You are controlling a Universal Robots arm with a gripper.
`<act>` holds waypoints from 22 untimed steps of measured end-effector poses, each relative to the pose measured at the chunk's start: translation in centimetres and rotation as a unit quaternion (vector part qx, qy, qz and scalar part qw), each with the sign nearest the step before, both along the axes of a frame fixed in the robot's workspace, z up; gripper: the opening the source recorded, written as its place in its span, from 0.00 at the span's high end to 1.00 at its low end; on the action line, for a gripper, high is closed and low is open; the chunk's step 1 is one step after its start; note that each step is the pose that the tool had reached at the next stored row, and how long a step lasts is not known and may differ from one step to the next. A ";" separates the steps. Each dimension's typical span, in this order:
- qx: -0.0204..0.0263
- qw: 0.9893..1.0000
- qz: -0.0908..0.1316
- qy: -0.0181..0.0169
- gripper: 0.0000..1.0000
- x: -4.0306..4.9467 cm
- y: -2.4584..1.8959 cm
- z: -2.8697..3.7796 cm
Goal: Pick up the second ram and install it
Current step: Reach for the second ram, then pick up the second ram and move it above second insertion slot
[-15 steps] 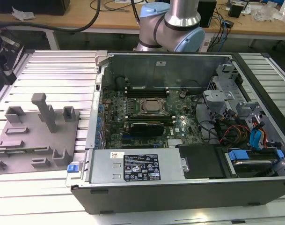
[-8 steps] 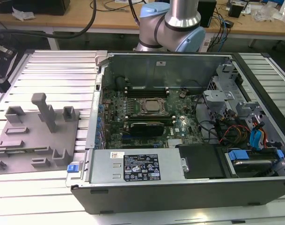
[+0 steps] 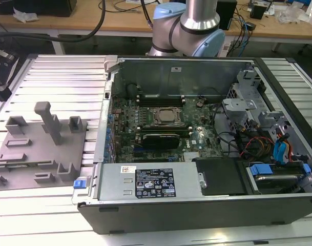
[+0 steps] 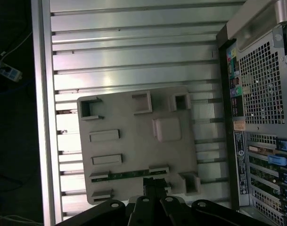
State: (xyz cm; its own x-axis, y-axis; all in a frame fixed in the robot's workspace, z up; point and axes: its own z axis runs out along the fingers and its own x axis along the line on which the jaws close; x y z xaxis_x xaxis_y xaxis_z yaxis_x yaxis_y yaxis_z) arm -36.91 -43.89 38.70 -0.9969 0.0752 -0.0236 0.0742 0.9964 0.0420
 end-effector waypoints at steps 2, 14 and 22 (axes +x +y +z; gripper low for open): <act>0.000 1.000 0.000 0.000 0.89 0.00 0.00 0.00; 0.000 0.994 0.110 0.000 0.89 0.00 -0.01 0.00; 0.000 0.982 0.189 0.000 0.89 0.00 -0.01 0.00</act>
State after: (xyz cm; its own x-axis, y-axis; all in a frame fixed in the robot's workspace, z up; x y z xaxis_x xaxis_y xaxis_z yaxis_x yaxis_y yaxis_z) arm -36.91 -43.90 38.71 -0.9533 -0.3011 -0.0236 -0.3019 0.9524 0.0420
